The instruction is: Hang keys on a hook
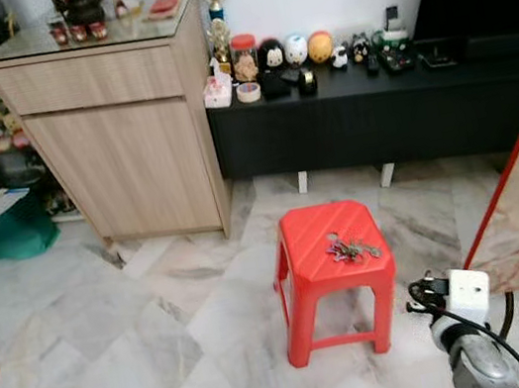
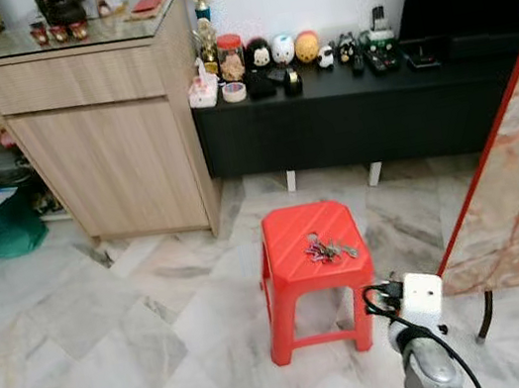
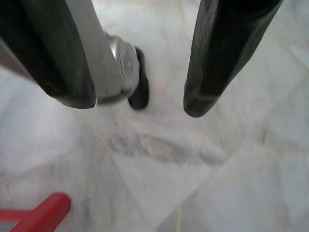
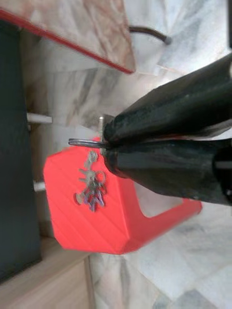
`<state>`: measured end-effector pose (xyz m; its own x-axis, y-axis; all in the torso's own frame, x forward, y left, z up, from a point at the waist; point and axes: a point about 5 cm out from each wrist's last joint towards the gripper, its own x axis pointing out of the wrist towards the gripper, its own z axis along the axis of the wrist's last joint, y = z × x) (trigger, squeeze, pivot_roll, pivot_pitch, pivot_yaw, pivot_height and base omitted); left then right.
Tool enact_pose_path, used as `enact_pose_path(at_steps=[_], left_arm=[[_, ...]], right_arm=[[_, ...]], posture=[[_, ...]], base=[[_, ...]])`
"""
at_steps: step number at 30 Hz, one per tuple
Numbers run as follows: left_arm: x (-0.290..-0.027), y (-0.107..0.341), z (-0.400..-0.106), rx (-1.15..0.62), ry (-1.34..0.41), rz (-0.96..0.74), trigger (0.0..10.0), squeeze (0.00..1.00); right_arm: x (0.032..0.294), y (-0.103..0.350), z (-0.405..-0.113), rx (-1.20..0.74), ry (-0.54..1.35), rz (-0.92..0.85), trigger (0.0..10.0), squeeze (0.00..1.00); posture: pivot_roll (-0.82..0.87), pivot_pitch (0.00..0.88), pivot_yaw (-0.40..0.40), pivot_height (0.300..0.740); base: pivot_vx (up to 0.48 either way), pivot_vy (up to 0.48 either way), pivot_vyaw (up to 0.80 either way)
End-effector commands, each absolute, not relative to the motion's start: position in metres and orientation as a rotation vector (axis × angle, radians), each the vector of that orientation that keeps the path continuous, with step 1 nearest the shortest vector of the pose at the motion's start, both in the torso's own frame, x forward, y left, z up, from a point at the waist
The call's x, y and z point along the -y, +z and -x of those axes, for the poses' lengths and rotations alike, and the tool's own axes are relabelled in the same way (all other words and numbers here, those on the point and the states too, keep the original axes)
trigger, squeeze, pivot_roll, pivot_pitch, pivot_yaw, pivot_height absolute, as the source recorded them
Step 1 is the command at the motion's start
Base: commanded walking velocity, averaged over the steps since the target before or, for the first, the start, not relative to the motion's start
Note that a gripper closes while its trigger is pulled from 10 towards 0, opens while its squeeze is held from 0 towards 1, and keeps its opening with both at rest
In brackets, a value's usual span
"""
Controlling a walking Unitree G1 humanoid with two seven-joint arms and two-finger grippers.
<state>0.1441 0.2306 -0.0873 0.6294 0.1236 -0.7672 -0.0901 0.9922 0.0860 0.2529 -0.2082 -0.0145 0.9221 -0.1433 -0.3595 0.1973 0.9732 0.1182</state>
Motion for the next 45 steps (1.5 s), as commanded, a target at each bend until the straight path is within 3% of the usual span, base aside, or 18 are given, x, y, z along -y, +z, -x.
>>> enact_pose_path(at_steps=[1, 9, 18, 25, 45], left_arm=[[-0.234, -0.088, -0.14, -0.901, 0.132, -0.044, 10.0, 0.0], [-0.235, -0.089, -0.139, -0.91, 0.128, -0.045, 10.0, 0.0], [-0.236, -0.088, -0.142, -0.911, 0.12, -0.055, 10.0, 0.0], [-0.237, -0.087, -0.144, -0.911, 0.125, -0.054, 10.0, 0.0], [-0.233, -0.088, -0.143, -0.913, 0.119, -0.049, 10.0, 0.0]], right_arm=[[0.204, -0.011, -0.259, -0.338, -0.168, -0.164, 10.0, 0.0], [0.199, -0.01, -0.261, -0.338, -0.165, -0.262, 10.0, 0.0], [0.204, -0.001, -0.264, -0.291, -0.109, -0.19, 10.0, 0.0], [0.219, 0.006, -0.267, -0.249, -0.26, -0.227, 10.0, 0.0], [0.211, 0.006, -0.269, -0.254, -0.231, -0.209, 10.0, 0.0]], posture=[[0.08, 0.0, -0.058, 0.74], [0.06, 0.0, -0.041, 0.74], [0.05, 0.0, -0.03, 0.74], [0.06, 0.0, -0.031, 0.74], [0.07, 0.0, -0.043, 0.74]], base=[[0.0, -0.3, 0.0], [0.0, -0.301, 0.0], [0.0, -0.301, 0.0], [0.0, -0.301, 0.0], [0.0, -0.302, 0.0]])
